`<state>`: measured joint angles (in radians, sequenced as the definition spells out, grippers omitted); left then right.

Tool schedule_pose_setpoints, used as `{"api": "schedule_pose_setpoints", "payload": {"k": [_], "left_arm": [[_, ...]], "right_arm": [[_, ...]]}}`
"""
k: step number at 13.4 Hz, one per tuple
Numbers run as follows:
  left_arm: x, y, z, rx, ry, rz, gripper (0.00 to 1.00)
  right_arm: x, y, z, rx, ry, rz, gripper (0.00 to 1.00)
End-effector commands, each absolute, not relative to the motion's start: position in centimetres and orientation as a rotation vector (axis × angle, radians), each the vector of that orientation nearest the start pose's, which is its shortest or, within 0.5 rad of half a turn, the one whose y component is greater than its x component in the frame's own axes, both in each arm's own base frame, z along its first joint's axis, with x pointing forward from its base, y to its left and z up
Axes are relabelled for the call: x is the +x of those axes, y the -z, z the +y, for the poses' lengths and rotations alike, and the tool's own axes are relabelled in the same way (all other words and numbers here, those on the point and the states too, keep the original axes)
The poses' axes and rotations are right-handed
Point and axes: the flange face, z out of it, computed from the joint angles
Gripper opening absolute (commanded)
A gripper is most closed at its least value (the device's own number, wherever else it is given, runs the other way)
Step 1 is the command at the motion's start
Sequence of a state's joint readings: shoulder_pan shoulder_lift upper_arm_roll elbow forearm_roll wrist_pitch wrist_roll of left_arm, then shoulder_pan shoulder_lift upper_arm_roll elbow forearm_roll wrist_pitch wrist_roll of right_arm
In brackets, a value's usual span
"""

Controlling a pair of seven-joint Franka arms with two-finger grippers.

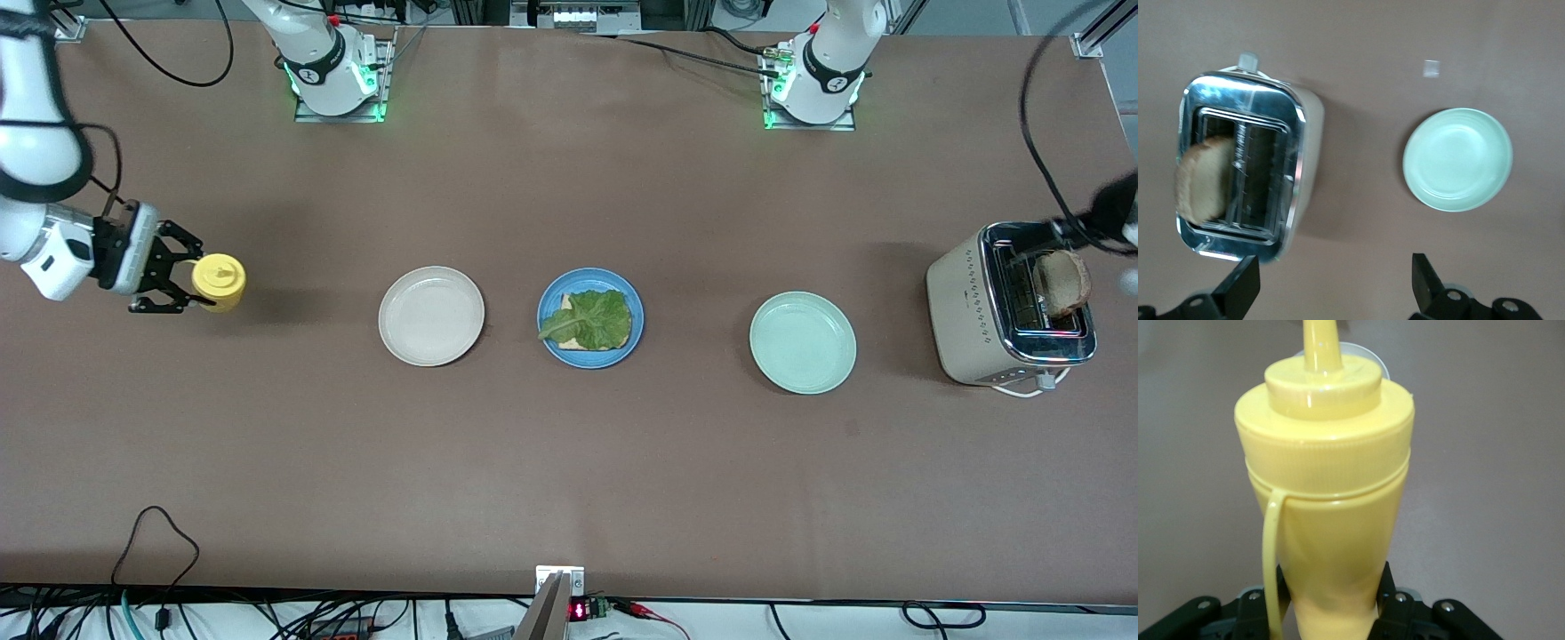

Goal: Make sandwich in blue plate with both arms
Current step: 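Set the bottle down while the left gripper grasps the second bread slice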

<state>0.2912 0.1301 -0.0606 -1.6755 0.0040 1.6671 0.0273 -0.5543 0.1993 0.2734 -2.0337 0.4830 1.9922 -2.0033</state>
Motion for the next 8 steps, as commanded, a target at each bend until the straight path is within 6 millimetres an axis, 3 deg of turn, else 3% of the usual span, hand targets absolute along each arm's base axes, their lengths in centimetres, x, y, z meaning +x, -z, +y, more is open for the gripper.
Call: {"api": "schedule_pose_setpoints", "payload": {"k": [1,2,5,6,8], "left_arm": [[58.8,-47.9,19.9,-3.176,-0.27,-0.211,1.0],[59.0,-46.2,22.7,-3.193,-0.267,-0.169,1.0],[59.3,-42.9,26.1,-3.208,-0.234,0.006,1.0],[58.9,-41.5,27.7,-3.22,-0.246,0.05,1.0],[58.4,-38.7,28.9,-3.241,-0.311,0.086,1.0]], "right_arm": [[53.1,-29.3,-17.6,-1.862,0.605,-1.753,0.0],[52.6,-27.5,-18.9,-1.82,0.654,-1.757,0.0],[51.1,-22.3,-20.3,-1.734,0.726,-1.694,0.0],[50.8,-21.1,-20.6,-1.72,0.747,-1.676,0.0],[50.4,-19.6,-21.0,-1.708,0.761,-1.657,0.0]]}}
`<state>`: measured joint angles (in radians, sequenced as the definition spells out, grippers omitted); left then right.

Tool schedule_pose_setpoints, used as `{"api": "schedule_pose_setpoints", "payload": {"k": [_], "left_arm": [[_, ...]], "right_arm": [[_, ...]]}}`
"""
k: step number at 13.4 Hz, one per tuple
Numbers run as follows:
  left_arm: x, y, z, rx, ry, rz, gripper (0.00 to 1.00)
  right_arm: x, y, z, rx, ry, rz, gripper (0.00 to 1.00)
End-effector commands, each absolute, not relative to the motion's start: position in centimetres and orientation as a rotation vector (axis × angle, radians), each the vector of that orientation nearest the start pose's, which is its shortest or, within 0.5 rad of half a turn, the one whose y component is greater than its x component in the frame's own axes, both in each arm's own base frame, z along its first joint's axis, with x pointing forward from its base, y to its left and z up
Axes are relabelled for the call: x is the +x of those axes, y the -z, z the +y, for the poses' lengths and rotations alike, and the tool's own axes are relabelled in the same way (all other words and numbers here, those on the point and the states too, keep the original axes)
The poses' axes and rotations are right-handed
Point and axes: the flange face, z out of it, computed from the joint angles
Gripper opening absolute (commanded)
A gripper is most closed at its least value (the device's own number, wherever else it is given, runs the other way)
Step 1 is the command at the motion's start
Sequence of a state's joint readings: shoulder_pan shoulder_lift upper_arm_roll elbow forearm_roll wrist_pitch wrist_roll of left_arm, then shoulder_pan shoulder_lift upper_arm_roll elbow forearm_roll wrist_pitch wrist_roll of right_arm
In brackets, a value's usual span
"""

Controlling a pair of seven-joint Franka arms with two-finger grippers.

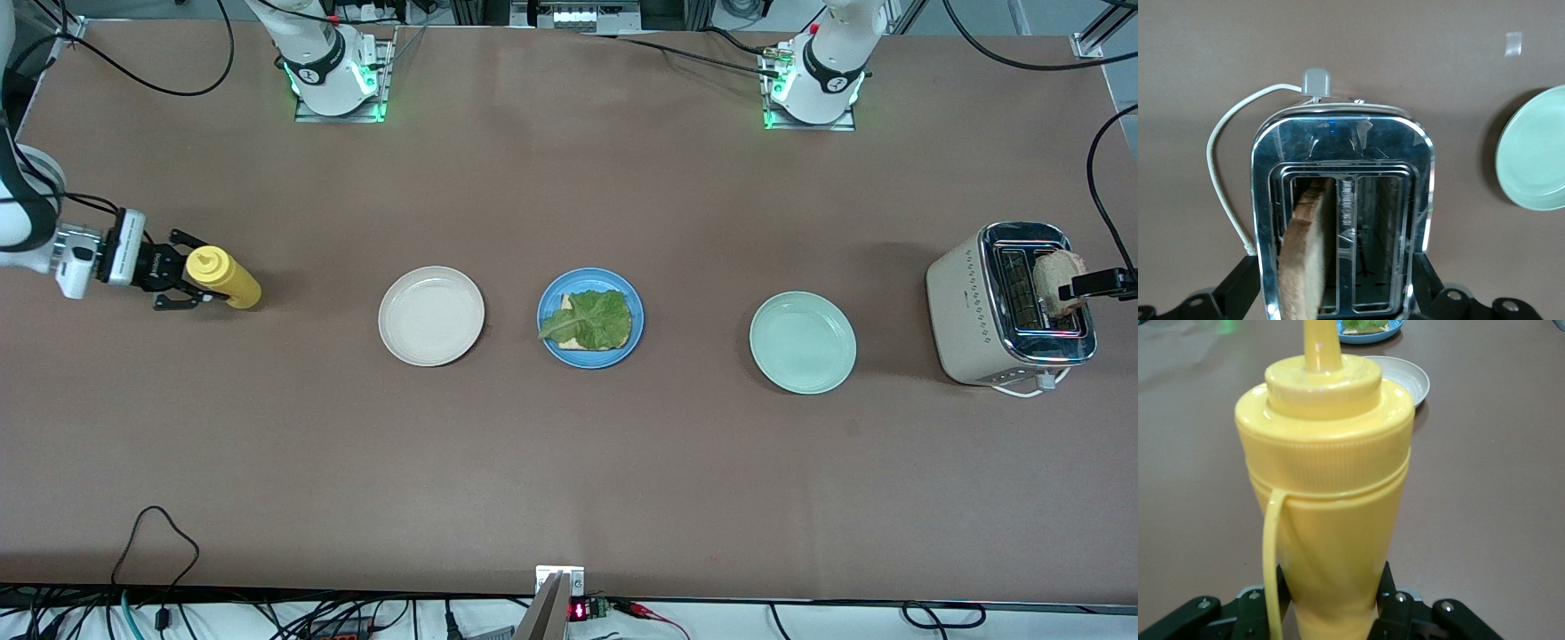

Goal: Make sandwich in blue plate with both arms
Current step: 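Set the bottle down while the left gripper grasps the second bread slice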

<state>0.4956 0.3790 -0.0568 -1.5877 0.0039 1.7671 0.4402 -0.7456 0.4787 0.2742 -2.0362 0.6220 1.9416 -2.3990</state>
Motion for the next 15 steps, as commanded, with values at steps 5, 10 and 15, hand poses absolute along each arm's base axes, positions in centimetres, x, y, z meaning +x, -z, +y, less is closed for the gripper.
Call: {"api": "schedule_pose_setpoints", "payload": {"k": [5,10,15], "left_arm": [[56.7,-36.1,29.4,-3.277,-0.446,0.127,0.93],[55.0,-35.9,32.0,-3.297,-0.454,0.125,0.3],[55.3,-37.1,31.8,-3.292,-0.436,0.135,0.01]], "right_arm": [[49.5,-16.9,-22.3,-1.706,0.795,-1.598,0.0],[48.8,-15.2,-23.5,-1.714,0.812,-1.556,0.12],[48.5,-14.2,-23.8,-1.729,0.823,-1.506,0.73]]}}
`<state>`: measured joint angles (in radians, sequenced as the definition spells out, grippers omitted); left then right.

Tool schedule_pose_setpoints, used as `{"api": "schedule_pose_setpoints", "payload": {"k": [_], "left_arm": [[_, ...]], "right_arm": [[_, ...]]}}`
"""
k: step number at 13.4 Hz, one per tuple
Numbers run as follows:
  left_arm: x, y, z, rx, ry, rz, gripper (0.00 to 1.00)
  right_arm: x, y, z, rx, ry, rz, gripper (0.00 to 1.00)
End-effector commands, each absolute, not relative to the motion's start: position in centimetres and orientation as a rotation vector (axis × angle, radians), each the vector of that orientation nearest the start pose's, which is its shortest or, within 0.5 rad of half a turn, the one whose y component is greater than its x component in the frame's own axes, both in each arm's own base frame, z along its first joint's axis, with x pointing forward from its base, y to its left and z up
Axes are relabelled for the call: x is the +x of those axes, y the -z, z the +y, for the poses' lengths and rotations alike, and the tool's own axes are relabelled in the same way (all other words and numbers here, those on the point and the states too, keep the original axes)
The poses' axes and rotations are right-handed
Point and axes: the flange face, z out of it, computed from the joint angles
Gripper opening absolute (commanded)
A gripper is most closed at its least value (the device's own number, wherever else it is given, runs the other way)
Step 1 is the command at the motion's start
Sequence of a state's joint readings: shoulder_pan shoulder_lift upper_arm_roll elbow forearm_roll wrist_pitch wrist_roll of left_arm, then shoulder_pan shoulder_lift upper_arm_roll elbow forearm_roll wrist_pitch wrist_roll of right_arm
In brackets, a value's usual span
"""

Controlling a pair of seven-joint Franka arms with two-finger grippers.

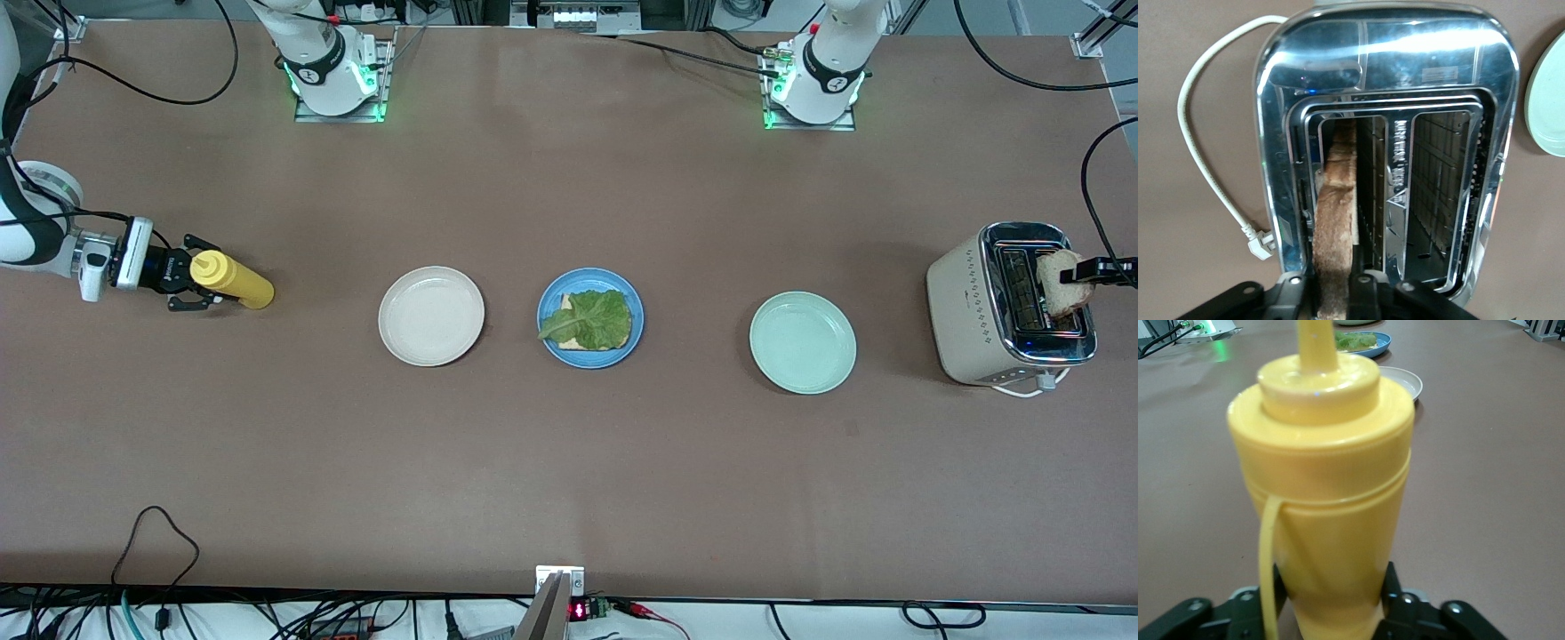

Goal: Make sandwich in blue plate with both arms
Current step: 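Set the bottle down while the left gripper grasps the second bread slice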

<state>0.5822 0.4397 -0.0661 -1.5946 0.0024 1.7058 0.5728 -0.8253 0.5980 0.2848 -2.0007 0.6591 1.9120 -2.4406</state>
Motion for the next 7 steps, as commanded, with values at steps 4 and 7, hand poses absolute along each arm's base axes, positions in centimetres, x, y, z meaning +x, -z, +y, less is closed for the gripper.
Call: {"api": "schedule_pose_setpoints", "payload": {"k": [4,7], "left_arm": [[55.3,-43.3,30.8,-3.29,-0.427,0.158,0.01],[56.2,-50.4,26.8,-3.289,-0.426,0.282,0.01]], "right_arm": [[48.4,-14.0,-24.1,-1.738,0.824,-1.494,0.91],[48.2,-13.8,-24.4,-1.743,0.826,-1.487,1.0]]}}
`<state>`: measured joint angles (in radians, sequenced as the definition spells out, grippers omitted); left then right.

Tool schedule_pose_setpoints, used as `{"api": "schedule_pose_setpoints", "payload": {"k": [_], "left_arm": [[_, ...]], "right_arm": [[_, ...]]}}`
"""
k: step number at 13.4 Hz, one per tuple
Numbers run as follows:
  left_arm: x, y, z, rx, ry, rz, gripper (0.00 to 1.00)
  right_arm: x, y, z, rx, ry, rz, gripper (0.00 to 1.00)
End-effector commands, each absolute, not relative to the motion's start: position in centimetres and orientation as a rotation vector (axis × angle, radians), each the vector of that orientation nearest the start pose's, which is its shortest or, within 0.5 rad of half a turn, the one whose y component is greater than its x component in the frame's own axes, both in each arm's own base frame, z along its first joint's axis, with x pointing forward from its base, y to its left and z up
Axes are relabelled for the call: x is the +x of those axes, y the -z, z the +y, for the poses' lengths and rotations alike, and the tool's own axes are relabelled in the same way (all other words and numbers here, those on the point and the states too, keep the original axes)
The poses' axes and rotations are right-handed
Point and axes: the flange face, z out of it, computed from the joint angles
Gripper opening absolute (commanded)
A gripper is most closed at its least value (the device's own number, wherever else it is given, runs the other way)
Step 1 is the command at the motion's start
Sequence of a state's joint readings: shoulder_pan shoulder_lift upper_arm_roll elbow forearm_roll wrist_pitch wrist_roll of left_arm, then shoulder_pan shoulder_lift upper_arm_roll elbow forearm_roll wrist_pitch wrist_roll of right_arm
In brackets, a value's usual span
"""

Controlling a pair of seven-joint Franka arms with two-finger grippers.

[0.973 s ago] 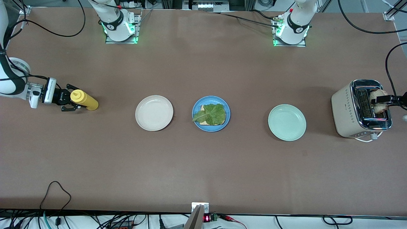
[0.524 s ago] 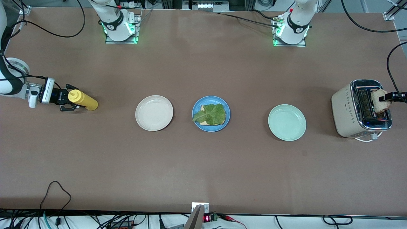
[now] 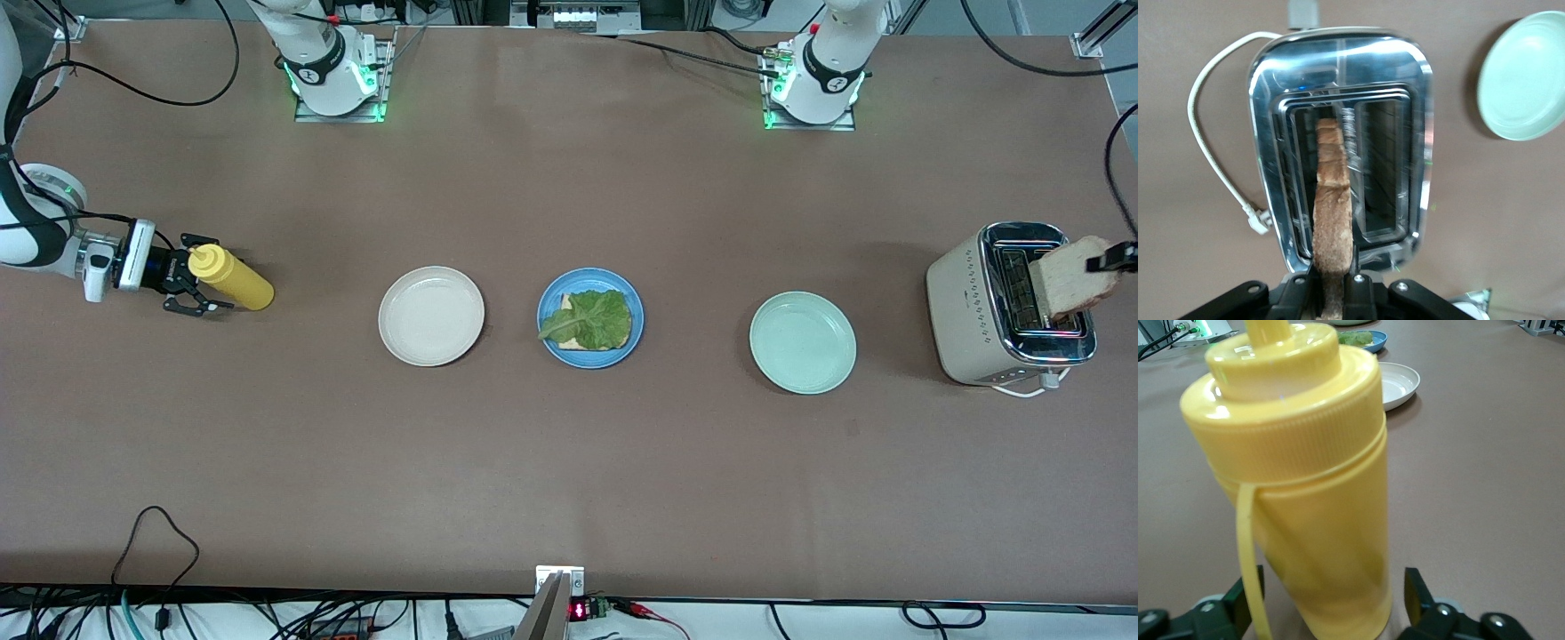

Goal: Make sandwich in blue plate with both arms
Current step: 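Lift the bread toward the blue plate while the right gripper releases the bottle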

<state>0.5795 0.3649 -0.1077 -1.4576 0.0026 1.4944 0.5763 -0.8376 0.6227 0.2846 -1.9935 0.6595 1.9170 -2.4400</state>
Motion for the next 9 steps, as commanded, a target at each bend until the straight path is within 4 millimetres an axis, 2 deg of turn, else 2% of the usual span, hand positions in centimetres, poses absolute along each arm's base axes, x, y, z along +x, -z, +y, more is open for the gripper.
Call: {"api": "schedule_pose_setpoints", "payload": {"k": [1,3,5,9], "left_arm": [[56.7,-52.1,24.8,-3.292,-0.445,0.34,0.01],[57.9,-54.1,19.8,-3.285,-0.449,0.48,0.01],[59.4,-54.9,13.1,-3.262,-0.446,0.57,0.01],[61.1,-53.5,-1.3,-3.224,-0.536,0.563,0.01]], "right_arm": [[48.2,-13.9,-24.5,-1.745,0.828,-1.487,1.0],[48.0,-14.1,-25.3,-1.76,0.837,-1.485,1.0],[48.1,-14.4,-26.0,-1.766,0.849,-1.495,1.0],[48.2,-15.7,-27.3,-1.769,0.867,-1.498,1.0]]}}
